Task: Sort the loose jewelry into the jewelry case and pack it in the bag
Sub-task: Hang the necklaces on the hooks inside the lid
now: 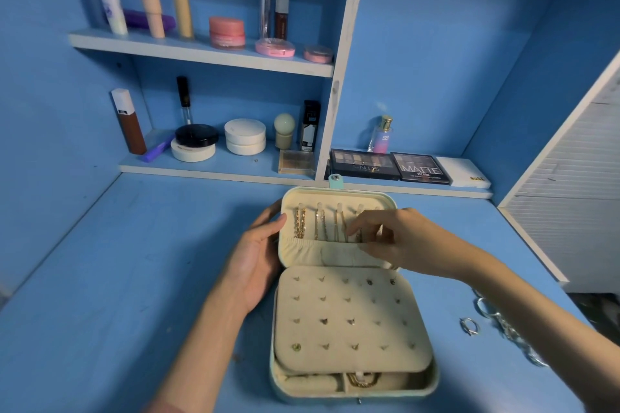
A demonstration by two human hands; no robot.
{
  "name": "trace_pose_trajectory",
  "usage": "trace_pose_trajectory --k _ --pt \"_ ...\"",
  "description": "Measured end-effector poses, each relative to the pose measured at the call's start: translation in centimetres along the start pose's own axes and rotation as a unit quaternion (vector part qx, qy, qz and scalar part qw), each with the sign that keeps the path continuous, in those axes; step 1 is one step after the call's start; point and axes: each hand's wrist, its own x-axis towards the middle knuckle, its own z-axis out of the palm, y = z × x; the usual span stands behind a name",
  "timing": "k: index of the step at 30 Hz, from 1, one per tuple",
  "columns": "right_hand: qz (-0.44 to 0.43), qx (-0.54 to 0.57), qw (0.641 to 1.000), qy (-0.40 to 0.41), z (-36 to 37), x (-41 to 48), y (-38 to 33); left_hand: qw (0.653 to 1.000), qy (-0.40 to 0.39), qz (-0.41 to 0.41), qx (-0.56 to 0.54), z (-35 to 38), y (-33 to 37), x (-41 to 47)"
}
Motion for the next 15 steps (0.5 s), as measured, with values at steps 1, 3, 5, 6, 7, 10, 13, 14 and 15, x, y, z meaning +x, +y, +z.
trace_pose_trajectory --k 1,3,5,6,7,10,13,14,15 --pt "-0.006 0.02 0.999 0.025 -0.2 0.0 0.3 1.0 0.0 0.0 0.003 0.0 0.0 0.0" --pt "-0.008 0.067 0.993 0.092 -0.4 0.1 0.8 1.0 0.001 0.0 0.007 0.0 0.0 0.0" --pt "0.004 0.104 0.979 0.176 -0.4 0.4 1.5 1.0 0.004 0.001 0.011 0.0 0.0 0.0" --pt "0.017 0.102 0.97 0.218 -0.2 0.6 1.8 1.0 0.006 0.001 0.015 0.0 0.0 0.0" --pt "0.034 0.097 0.963 0.251 0.1 0.7 2.3 1.0 0.007 0.001 0.018 0.0 0.0 0.0" --pt "0.099 0.185 0.942 0.262 1.2 1.0 3.0 1.0 0.008 0.001 0.021 0.0 0.0 0.0" --pt "0.145 0.323 0.915 0.194 2.2 1.0 3.1 1.0 0.006 0.004 0.028 0.0 0.0 0.0" --pt "0.146 0.35 0.906 0.191 2.4 1.0 3.2 0.999 0.004 0.005 0.031 0.0 0.0 0.0" --pt "0.146 0.374 0.895 0.196 2.4 1.0 3.2 0.999 0.002 0.007 0.032 0.0 -0.1 0.0"
